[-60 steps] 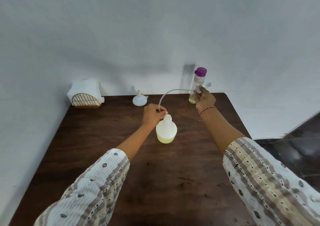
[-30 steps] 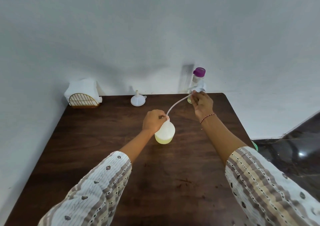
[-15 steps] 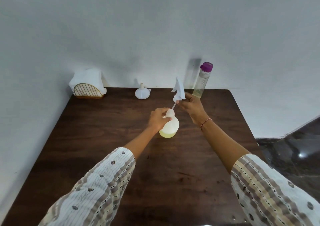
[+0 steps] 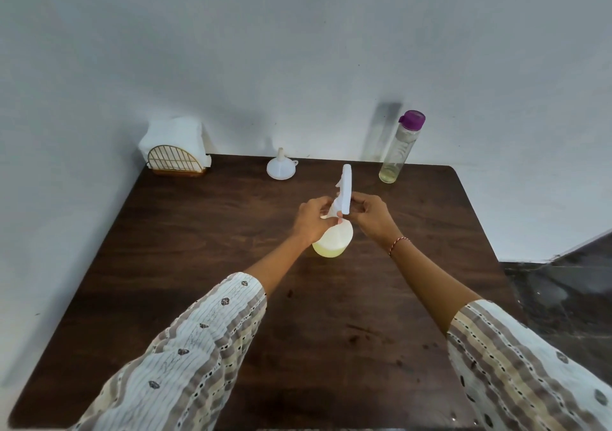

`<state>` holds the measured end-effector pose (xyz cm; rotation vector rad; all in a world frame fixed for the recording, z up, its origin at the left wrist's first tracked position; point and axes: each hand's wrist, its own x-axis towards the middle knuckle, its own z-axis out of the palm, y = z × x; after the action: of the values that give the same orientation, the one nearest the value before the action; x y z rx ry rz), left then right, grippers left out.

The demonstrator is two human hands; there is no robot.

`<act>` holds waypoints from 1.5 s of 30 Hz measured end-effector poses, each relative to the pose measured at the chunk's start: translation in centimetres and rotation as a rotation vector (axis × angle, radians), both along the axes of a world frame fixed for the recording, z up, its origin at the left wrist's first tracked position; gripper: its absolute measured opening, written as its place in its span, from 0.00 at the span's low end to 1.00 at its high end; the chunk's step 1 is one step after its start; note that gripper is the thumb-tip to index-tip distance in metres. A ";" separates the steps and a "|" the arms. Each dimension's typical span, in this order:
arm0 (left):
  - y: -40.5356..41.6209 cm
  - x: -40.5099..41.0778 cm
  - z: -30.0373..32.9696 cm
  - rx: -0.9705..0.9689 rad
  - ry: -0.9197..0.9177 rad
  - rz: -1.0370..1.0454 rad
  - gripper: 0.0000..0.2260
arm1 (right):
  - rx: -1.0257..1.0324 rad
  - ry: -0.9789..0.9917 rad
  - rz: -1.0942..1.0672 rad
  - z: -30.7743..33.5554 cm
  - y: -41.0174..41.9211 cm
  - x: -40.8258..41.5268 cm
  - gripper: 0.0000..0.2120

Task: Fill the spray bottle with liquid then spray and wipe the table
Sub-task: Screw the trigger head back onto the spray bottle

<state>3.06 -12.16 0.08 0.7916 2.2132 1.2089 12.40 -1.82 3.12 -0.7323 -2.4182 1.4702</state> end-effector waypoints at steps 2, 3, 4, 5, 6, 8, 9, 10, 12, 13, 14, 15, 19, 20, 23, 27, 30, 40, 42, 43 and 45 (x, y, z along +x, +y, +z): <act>0.0 0.0 -0.3 0.011 -0.014 0.014 0.20 | 0.067 -0.002 0.010 0.1 -0.2 -0.1 0.17; 0.1 0.0 -0.4 0.015 -0.016 0.022 0.20 | 0.103 0.001 0.006 0.1 -0.3 -0.2 0.17; 0.1 -0.1 -0.4 0.016 -0.013 0.030 0.20 | 0.138 0.005 -0.001 0.0 -0.4 -0.4 0.16; 0.1 -0.1 -0.5 0.013 -0.009 0.033 0.19 | 0.169 0.000 -0.014 0.0 -0.5 -0.6 0.17; 0.2 0.0 -0.5 0.010 -0.010 0.036 0.20 | 0.192 -0.015 -0.031 -0.1 -0.4 -0.8 0.18; 0.2 0.1 -0.5 0.009 -0.029 0.051 0.20 | 0.216 -0.054 -0.061 -0.2 -0.2 -1.0 0.20; 0.2 0.2 -0.6 0.010 -0.041 0.060 0.20 | 0.226 -0.061 -0.076 -0.3 -0.3 -0.9 0.21; 0.3 0.1 -0.6 0.009 -0.051 0.066 0.20 | 0.243 -0.061 -0.097 -0.3 -0.4 -0.9 0.21; 0.3 0.1 -0.6 0.016 -0.063 0.065 0.18 | 0.275 -0.042 -0.171 -0.5 -1.0 -1.0 0.19; 0.4 0.0 -0.6 0.023 -0.067 0.065 0.18 | 0.273 -0.032 -0.223 -0.8 -1.5 -1.2 0.16; 0.3 0.1 -0.6 0.029 -0.071 0.070 0.17 | 0.254 -0.021 -0.276 -1.1 -1.9 -1.3 0.13; 0.3 0.1 -0.6 0.037 -0.073 0.074 0.16 | 0.219 -0.010 -0.325 -1.4 -2.2 -1.4 0.12; 0.1 0.1 -0.6 0.057 -0.050 0.060 0.15 | 0.056 0.074 -0.358 -2.4 -3.5 -1.5 0.13; 0.1 0.0 -0.6 0.058 -0.042 0.061 0.15 | 0.024 0.097 -0.332 -2.6 -3.8 -1.4 0.15; 0.0 -0.1 -0.5 0.068 -0.036 0.060 0.15 | -0.056 0.107 -0.308 -3.4 -4.3 -1.0 0.17; -0.1 0.0 -0.7 0.078 -0.045 0.060 0.16 | -0.030 0.102 -0.410 -3.3 -3.8 -1.0 0.13; 0.0 -0.2 -0.6 0.061 -0.020 0.052 0.14 | -0.071 0.076 -0.408 -2.8 -3.7 -1.4 0.19; 0.0 0.1 -0.5 0.077 -0.009 0.062 0.14 | -0.031 0.050 -0.444 -2.9 -3.4 -1.6 0.19; 0.0 0.1 -0.6 0.069 0.008 0.059 0.13 | -0.051 0.060 -0.440 -2.8 -3.8 -1.7 0.23; 0.0 0.1 -0.6 0.063 0.017 0.058 0.13 | -0.083 0.085 -0.431 -2.9 -3.9 -1.6 0.24; 0.0 0.2 -0.5 0.057 0.035 0.066 0.12 | -0.106 0.132 -0.419 -3.2 -4.2 -1.5 0.21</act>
<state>3.25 -12.20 -0.46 0.7728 2.2579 1.3039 10.94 -6.00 -0.13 -1.0514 -1.9490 1.4268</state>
